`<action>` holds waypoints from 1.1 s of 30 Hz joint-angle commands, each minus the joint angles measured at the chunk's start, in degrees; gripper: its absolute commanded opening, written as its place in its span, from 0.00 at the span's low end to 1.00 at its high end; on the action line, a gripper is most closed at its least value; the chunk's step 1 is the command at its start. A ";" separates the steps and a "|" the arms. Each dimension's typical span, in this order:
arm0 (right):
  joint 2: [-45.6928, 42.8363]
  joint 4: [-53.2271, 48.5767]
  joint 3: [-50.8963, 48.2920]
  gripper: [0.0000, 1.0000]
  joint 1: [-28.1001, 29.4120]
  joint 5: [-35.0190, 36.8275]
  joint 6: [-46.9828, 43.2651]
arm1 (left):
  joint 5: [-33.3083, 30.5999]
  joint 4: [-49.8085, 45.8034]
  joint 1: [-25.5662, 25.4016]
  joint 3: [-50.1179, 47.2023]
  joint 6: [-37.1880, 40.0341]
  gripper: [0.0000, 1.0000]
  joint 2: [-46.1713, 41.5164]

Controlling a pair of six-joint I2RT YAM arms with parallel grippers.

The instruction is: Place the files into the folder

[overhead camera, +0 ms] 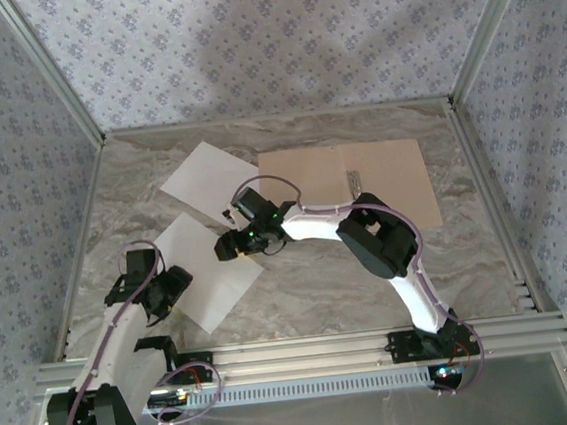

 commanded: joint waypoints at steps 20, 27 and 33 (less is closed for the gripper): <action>-0.52 -2.76 -3.39 0.67 3.19 -1.89 3.31 | 6.52 2.76 0.33 -1.55 1.41 0.79 -3.23; -1.04 -0.38 -5.35 0.67 3.74 -2.46 5.05 | 10.02 4.53 0.33 -1.75 -1.21 0.80 -4.91; -1.75 0.96 -6.34 0.67 3.84 -2.66 6.10 | 10.81 4.67 0.30 -1.84 -2.17 0.79 -5.77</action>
